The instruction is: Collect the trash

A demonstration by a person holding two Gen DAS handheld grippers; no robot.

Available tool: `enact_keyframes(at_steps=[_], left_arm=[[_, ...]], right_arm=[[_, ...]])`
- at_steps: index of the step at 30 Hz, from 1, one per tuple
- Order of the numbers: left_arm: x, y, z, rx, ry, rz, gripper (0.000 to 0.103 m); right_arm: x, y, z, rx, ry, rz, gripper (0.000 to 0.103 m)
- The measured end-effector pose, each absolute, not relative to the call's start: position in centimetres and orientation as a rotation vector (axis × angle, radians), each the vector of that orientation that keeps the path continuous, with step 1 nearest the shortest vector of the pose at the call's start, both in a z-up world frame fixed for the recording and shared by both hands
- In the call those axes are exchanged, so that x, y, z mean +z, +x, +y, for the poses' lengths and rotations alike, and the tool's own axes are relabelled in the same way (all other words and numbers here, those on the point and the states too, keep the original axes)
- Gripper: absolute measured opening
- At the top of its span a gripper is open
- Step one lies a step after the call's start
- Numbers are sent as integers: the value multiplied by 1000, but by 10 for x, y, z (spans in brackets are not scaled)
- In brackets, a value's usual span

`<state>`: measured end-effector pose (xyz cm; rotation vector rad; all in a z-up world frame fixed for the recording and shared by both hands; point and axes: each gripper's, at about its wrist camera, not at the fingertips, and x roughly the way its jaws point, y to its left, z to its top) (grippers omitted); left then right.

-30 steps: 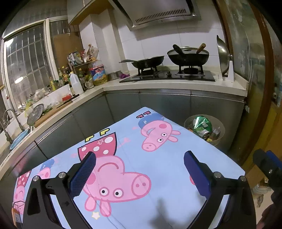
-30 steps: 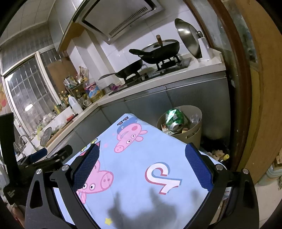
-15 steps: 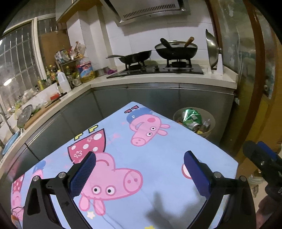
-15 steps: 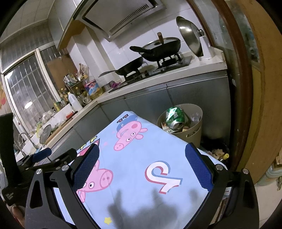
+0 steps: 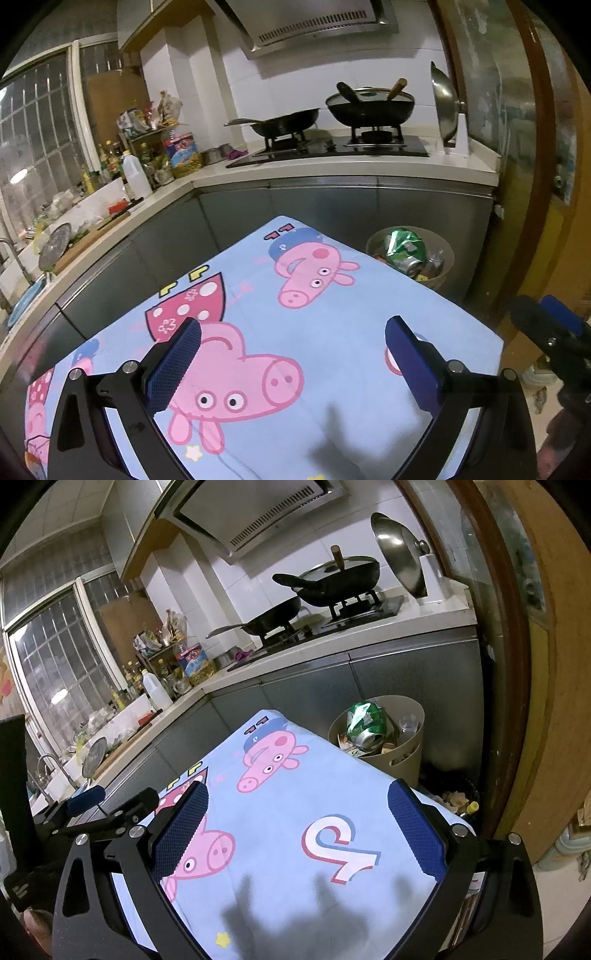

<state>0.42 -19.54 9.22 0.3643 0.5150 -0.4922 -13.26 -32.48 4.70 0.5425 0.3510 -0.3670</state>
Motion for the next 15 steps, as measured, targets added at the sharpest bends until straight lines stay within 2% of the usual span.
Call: enact_keyframes(at_steps=[6, 15], left_arm=[[93, 5, -192, -419, 376, 467, 99], [93, 14, -186, -395, 360, 490, 99]], right_arm=[[47, -133, -325, -365, 543, 352, 97], [44, -132, -326, -359, 542, 357, 97]])
